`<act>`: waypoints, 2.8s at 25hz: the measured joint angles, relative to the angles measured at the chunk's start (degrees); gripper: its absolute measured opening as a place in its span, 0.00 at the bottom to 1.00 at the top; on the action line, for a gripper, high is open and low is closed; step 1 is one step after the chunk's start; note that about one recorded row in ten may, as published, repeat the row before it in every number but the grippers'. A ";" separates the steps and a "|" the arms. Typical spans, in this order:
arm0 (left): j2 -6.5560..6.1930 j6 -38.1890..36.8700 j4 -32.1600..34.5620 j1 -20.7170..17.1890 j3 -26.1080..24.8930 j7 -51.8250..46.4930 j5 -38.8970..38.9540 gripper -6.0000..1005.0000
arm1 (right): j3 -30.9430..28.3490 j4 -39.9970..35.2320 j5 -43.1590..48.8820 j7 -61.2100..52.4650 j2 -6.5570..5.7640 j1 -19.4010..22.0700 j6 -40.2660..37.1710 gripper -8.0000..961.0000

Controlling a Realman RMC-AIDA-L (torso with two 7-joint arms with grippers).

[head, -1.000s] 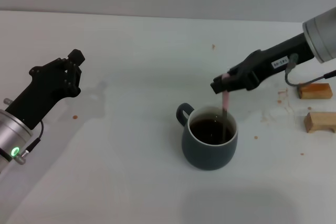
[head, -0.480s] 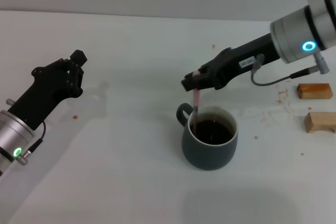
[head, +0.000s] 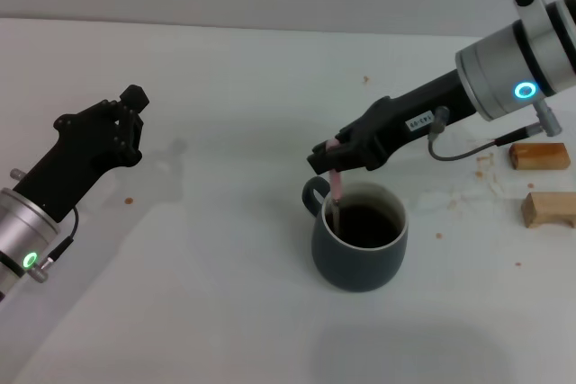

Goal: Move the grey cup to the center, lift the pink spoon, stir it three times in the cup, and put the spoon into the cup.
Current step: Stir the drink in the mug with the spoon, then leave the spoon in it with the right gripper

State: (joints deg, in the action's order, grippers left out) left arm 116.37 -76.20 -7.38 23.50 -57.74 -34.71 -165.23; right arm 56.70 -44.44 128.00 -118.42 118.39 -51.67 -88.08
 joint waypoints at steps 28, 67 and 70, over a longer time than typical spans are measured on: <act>0.16 1.02 0.00 0.59 -0.09 0.00 0.00 0.10 | 0.81 -1.46 3.47 -1.95 -0.22 -2.26 3.10 0.22; 0.62 2.29 0.62 1.29 -0.70 -0.40 -0.20 0.11 | 2.10 -5.30 3.18 -1.99 -0.38 2.11 3.23 0.24; 0.66 2.29 0.61 1.15 -0.70 -0.41 -0.20 0.11 | 2.53 -5.15 2.37 -1.48 -0.04 1.97 4.90 0.25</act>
State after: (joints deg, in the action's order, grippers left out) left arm 117.02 -73.91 -6.77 24.65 -58.44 -35.13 -165.43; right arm 59.23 -49.59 130.37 -119.90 118.35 -49.70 -83.18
